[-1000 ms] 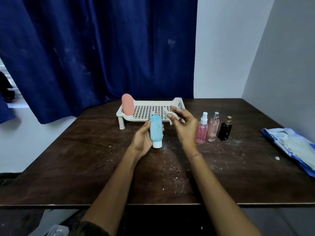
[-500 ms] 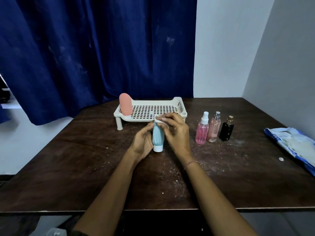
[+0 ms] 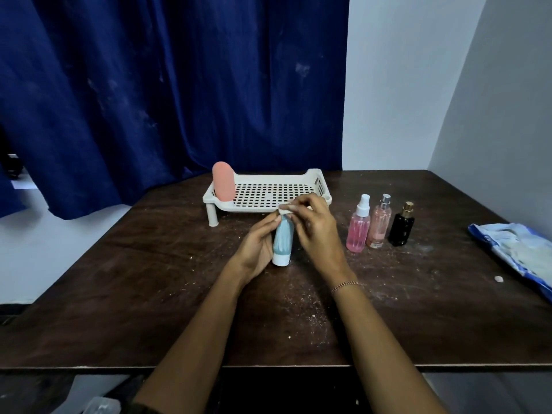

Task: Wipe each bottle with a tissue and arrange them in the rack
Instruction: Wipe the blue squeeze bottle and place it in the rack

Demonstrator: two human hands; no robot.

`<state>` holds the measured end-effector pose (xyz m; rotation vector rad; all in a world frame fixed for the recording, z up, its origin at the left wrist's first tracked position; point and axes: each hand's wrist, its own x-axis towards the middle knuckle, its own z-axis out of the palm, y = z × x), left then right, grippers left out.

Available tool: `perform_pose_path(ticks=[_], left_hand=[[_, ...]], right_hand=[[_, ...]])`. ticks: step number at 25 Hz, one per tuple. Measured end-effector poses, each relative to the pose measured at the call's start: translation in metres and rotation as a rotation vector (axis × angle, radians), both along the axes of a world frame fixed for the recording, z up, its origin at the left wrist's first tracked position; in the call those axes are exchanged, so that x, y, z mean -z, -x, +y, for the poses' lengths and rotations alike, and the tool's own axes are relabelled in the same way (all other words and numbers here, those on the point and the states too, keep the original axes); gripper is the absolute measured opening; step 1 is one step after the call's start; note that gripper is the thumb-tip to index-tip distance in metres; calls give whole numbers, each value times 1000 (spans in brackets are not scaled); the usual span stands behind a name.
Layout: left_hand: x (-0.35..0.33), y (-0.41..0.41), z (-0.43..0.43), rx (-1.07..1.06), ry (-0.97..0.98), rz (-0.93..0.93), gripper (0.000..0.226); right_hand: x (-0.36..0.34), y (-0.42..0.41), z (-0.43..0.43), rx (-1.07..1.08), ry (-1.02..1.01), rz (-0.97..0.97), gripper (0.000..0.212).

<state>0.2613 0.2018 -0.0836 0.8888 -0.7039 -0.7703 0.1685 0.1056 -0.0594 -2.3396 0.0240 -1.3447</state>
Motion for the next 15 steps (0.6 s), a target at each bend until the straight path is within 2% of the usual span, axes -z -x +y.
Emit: perform_pose_path(ticks=[3, 12, 15], left_hand=[[1, -1, -1, -15, -19, 14, 42], [-6, 0, 5, 44, 100, 68, 39], [-9, -1, 8, 62, 151, 167, 37]], right_hand=[[0, -1, -2, 76, -66, -16, 24], [4, 5, 8, -72, -123, -35, 18], [5, 5, 12, -89, -117, -24, 17]])
